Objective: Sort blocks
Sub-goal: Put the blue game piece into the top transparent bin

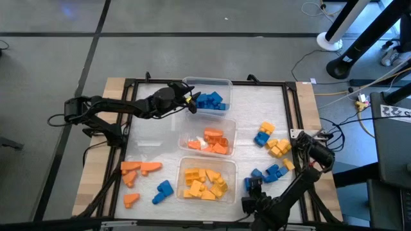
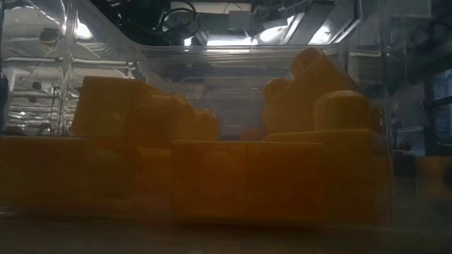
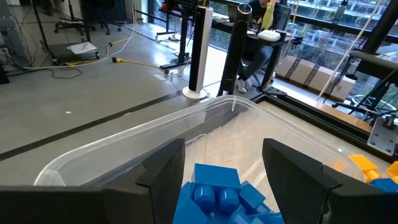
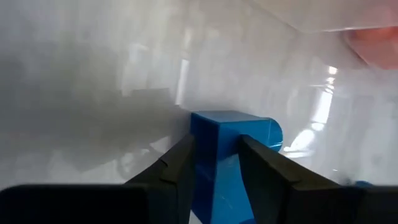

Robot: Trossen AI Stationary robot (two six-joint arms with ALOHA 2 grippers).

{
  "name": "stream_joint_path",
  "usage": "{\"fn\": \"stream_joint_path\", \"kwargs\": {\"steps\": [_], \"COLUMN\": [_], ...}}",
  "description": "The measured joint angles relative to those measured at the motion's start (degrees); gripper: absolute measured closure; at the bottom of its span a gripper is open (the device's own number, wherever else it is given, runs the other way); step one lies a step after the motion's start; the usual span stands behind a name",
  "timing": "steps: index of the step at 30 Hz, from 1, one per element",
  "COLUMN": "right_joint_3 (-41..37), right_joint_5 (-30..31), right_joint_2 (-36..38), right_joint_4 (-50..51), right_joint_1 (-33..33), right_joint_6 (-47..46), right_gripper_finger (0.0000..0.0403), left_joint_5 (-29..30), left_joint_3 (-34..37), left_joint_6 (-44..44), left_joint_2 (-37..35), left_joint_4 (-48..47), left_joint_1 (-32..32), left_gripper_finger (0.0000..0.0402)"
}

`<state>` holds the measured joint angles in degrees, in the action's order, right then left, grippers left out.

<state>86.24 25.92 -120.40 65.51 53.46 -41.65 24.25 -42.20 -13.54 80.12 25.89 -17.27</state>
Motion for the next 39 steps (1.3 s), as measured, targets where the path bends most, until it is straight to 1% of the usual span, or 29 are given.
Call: {"fn": "stream_joint_path", "kwargs": {"steps": [3,7,10,12,15,19,21,25,29,34,39], "right_joint_3": [0.04,0.17,0.13,0.01,-0.02,-0.05,-0.11,-0.09,0.41,3.1,4.0], "right_joint_5": [1.56,5.22,8.09,8.54,8.45,9.69,10.37,10.02,8.28,4.89,4.58], "right_joint_2": [-1.8,-4.51,-5.95,-6.42,-6.58,-6.55,-6.6,-6.26,-4.89,-2.39,1.24], "right_joint_4": [1.49,2.83,5.33,7.64,9.64,9.84,9.81,9.84,11.83,15.76,16.93], "right_joint_1": [-0.33,-0.47,-0.97,-1.59,-2.55,-3.86,-4.55,-5.4,-5.63,-5.49,-5.46], "right_joint_6": [0.06,-0.06,-1.98,-3.63,-4.77,-4.76,-4.78,-6.93,-7.97,-8.13,-8.1], "right_gripper_finger": [0.0281,0.0281,0.0281,0.0289,0.0321,0.0384,0.0392,0.0381,0.0396,0.0396,0.04], "left_joint_5": [0.0,0.0,0.0,0.0,-0.02,0.0,0.0,0.0,0.0,0.0,0.0], "left_joint_3": [-0.01,0.0,0.0,-0.01,-0.02,-0.01,-0.01,-0.02,0.0,-0.02,0.0], "left_joint_6": [0.02,0.02,0.02,0.02,0.02,-0.02,-0.03,-0.18,-1.38,-1.31,-1.14], "left_joint_2": [0.0,0.0,0.0,0.0,0.0,0.0,0.0,0.0,0.0,0.0,0.0], "left_joint_4": [-0.01,0.0,0.0,0.0,0.0,0.0,0.0,0.03,0.04,0.07,0.09], "left_joint_1": [-0.03,-0.03,-0.03,-0.03,-0.03,-0.03,-0.03,-0.03,-0.03,-0.03,-0.03], "left_gripper_finger": [0.0196,0.0196,0.0196,0.0196,0.0196,0.0196,0.0196,0.0196,0.0196,0.0196,0.0196]}}
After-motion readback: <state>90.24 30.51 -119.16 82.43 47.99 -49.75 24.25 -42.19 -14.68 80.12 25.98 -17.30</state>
